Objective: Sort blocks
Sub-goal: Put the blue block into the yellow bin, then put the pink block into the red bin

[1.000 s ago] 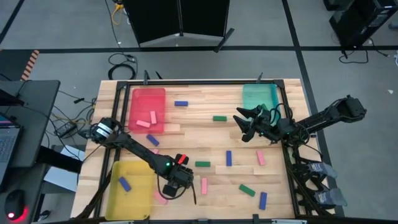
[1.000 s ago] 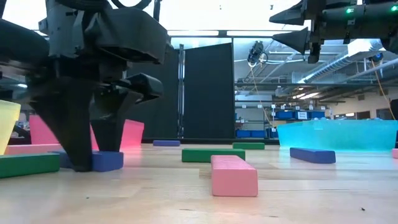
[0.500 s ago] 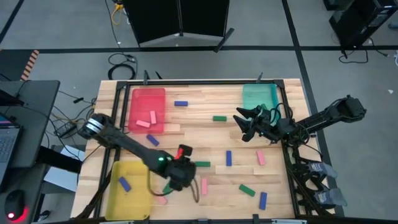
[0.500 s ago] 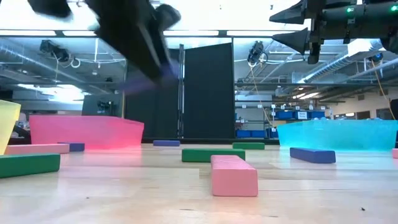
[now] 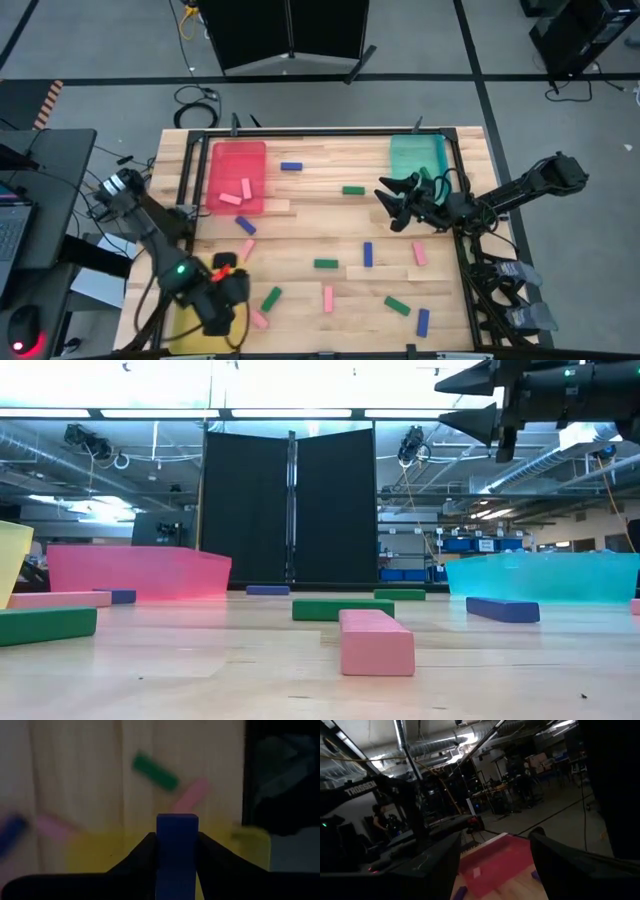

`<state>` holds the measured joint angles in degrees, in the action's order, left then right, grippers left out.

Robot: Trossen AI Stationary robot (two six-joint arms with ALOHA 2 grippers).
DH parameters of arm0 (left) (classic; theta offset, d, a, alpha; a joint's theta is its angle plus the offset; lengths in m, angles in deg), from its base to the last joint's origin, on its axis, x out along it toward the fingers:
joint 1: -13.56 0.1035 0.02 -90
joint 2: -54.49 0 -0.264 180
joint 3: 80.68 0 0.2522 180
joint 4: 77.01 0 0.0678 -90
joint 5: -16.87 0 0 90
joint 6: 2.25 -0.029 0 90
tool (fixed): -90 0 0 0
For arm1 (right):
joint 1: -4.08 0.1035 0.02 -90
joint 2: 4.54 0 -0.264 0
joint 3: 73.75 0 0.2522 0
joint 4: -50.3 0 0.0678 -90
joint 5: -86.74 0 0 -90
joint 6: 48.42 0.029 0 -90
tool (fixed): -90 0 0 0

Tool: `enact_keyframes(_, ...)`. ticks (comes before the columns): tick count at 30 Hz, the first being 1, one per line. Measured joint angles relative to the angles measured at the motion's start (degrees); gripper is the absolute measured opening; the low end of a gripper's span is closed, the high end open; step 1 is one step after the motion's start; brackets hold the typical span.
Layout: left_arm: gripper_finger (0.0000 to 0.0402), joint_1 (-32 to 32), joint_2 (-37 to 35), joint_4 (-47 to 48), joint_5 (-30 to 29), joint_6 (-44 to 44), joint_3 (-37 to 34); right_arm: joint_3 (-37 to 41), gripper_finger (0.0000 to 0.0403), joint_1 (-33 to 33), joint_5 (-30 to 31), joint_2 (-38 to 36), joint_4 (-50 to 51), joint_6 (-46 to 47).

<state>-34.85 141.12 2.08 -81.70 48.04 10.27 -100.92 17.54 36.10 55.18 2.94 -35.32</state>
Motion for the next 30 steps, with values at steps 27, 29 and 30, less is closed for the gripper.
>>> enact_keyframes(27,0.0347,-2.8,-0.1,-7.1,-16.4,11.8,-4.8,-32.1,0.0250,9.3,1.6,8.4,75.9,23.2)
enact_keyframes(29,0.0342,-2.4,-0.1,-7.2,-23.9,9.1,-2.8,-34.1,0.0250,9.9,1.1,10.2,79.6,25.9)
enact_keyframes(30,0.0339,-2.2,-0.1,-7.3,-27.8,7.9,-2.2,-34.8,0.0250,10.2,-0.1,11.1,81.4,27.4)
